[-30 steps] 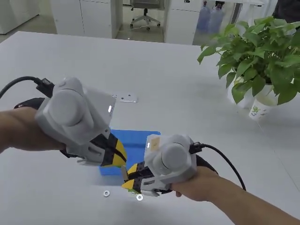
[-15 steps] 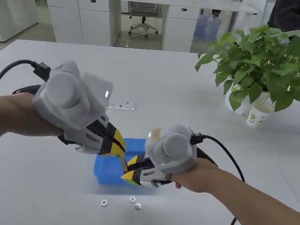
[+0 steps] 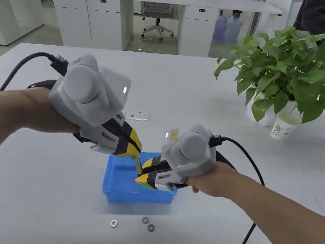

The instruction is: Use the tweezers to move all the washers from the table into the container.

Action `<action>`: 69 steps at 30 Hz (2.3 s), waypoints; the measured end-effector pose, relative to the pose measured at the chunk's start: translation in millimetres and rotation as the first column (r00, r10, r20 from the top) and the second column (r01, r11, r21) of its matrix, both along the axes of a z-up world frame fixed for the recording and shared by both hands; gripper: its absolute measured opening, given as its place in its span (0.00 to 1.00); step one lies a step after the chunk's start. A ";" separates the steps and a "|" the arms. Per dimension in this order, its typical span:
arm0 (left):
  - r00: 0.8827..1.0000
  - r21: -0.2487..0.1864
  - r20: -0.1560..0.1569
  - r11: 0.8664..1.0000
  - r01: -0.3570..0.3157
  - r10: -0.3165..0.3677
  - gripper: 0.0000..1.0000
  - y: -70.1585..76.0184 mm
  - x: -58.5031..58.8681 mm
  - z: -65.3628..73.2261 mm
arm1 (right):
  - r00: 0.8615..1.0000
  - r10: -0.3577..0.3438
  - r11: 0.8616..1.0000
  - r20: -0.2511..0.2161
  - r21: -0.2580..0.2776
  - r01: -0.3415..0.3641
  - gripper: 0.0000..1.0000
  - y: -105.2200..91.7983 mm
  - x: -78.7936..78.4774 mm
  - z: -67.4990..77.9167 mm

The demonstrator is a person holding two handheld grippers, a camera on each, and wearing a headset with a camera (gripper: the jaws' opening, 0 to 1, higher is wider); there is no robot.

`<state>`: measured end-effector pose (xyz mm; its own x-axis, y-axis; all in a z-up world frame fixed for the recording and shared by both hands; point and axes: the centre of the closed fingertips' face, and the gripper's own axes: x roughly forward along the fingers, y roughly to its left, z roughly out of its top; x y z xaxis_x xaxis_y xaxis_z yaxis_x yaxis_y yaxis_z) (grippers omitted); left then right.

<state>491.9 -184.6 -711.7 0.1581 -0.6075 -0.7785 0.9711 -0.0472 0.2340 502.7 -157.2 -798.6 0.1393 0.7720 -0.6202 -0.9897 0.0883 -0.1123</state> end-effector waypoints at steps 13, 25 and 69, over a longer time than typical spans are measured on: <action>1.000 0.016 -0.028 1.000 -0.007 0.008 0.05 -3.2 20.4 -21.4 | 0.999 -0.021 1.000 -0.036 -0.011 0.021 0.11 -1.4 19.8 -21.2; 0.998 0.024 -0.060 1.000 -0.012 0.013 0.05 -7.6 32.8 -41.8 | 0.995 -0.050 0.998 -0.081 -0.044 0.047 0.11 -2.9 32.2 -41.9; 0.996 0.046 -0.092 0.999 -0.012 0.016 0.05 -2.1 33.8 -52.2 | 0.996 -0.047 0.997 -0.077 -0.059 0.042 0.12 -5.3 34.9 -51.3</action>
